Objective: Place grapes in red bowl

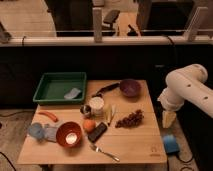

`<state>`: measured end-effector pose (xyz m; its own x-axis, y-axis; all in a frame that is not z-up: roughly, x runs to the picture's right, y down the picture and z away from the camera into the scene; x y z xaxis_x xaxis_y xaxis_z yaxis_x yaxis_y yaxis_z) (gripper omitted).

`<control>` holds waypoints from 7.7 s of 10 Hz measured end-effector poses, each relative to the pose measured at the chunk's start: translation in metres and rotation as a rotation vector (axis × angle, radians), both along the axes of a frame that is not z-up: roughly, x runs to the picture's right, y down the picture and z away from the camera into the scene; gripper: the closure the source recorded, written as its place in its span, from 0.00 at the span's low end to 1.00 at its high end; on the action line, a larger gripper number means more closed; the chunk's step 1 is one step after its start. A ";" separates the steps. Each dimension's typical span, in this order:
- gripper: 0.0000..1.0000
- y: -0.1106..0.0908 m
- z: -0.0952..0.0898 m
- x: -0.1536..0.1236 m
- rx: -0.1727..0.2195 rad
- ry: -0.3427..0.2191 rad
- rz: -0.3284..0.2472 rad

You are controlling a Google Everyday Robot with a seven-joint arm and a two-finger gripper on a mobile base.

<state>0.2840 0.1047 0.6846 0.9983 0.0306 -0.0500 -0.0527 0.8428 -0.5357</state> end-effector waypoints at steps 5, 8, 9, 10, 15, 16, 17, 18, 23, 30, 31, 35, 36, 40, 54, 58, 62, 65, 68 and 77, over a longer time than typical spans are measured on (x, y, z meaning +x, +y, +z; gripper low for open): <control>0.20 0.000 0.000 0.000 0.000 0.000 0.000; 0.20 0.000 0.000 0.000 0.000 0.000 0.000; 0.20 0.000 0.000 0.000 0.000 0.000 0.000; 0.20 0.000 0.000 0.000 0.000 0.000 0.000; 0.20 -0.001 0.000 -0.003 0.001 -0.005 -0.008; 0.20 -0.002 0.000 -0.011 0.003 -0.018 -0.024; 0.20 -0.004 0.001 -0.023 0.005 -0.034 -0.045; 0.20 -0.006 0.002 -0.043 0.007 -0.050 -0.066; 0.20 -0.020 0.012 -0.107 0.016 -0.120 -0.137; 0.20 -0.040 0.038 -0.161 0.034 -0.179 -0.182; 0.20 -0.044 0.042 -0.166 0.037 -0.184 -0.185; 0.20 -0.048 0.061 -0.183 0.036 -0.211 -0.165; 0.20 -0.051 0.067 -0.185 0.037 -0.215 -0.157; 0.20 -0.051 0.090 -0.193 0.031 -0.238 -0.126; 0.20 -0.038 0.163 -0.204 -0.025 -0.320 -0.063; 0.20 -0.030 0.183 -0.211 -0.057 -0.344 -0.046; 0.20 -0.013 0.203 -0.212 -0.074 -0.349 -0.022; 0.20 0.000 0.211 -0.213 -0.084 -0.348 -0.003; 0.22 0.007 0.218 -0.211 -0.088 -0.348 0.013; 0.90 -0.022 0.185 -0.228 -0.058 -0.388 -0.002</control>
<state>0.0564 0.0831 0.8695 0.9434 0.0367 0.3296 0.1649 0.8104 -0.5622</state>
